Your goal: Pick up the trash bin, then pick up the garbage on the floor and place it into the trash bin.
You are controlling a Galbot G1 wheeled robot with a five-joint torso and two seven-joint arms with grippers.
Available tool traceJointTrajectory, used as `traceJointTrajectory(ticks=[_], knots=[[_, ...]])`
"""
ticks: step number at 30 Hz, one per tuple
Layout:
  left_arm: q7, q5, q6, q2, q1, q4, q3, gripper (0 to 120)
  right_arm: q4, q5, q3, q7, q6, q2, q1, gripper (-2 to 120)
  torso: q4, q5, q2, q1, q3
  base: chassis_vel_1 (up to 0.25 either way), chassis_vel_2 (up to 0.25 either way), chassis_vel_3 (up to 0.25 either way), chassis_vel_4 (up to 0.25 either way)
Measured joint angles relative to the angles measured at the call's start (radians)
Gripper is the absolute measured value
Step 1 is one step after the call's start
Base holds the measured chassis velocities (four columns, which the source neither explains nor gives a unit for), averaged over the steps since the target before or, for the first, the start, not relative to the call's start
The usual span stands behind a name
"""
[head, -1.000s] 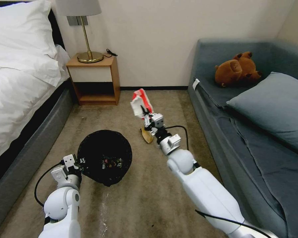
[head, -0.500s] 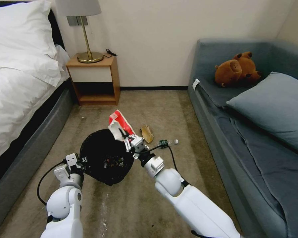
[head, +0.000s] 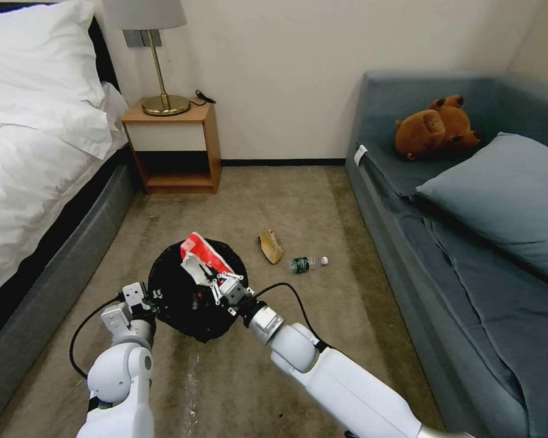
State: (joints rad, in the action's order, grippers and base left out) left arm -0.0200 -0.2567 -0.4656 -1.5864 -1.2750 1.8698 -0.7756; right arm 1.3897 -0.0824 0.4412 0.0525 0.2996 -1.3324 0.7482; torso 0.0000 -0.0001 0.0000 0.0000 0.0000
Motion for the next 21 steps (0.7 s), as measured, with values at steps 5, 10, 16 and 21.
traceJointTrajectory(ticks=[5, 10, 16, 21], knots=[[0.000, 0.002, 0.000, -0.003, 0.001, -0.005, 0.001, 1, -0.013, 0.015, 0.011, 0.014, -0.010, -0.001, 0.002, 14, 0.0000, 0.0001, 0.000, 0.000, 0.000, 0.000, 0.000, 0.000, 0.000], [0.002, 0.002, 0.001, -0.001, 0.004, -0.006, 0.001, 1, -0.012, 0.017, 0.011, 0.014, -0.013, -0.001, 0.013, 29, 0.0000, 0.0002, 0.000, 0.000, 0.000, 0.000, 0.000, 0.000, 0.000], [0.004, 0.003, 0.003, -0.002, 0.004, -0.007, 0.001, 1, 0.004, 0.016, -0.003, 0.014, -0.019, 0.006, 0.032, 53, -0.0001, 0.0001, 0.000, 0.000, 0.000, 0.000, 0.000, 0.000, 0.000], [0.006, 0.003, 0.003, 0.000, 0.006, -0.007, -0.001, 1, 0.064, -0.001, -0.032, 0.059, -0.056, 0.015, 0.060, 73, 0.0000, 0.0002, 0.000, 0.000, 0.000, 0.000, 0.000, 0.000, 0.000]])
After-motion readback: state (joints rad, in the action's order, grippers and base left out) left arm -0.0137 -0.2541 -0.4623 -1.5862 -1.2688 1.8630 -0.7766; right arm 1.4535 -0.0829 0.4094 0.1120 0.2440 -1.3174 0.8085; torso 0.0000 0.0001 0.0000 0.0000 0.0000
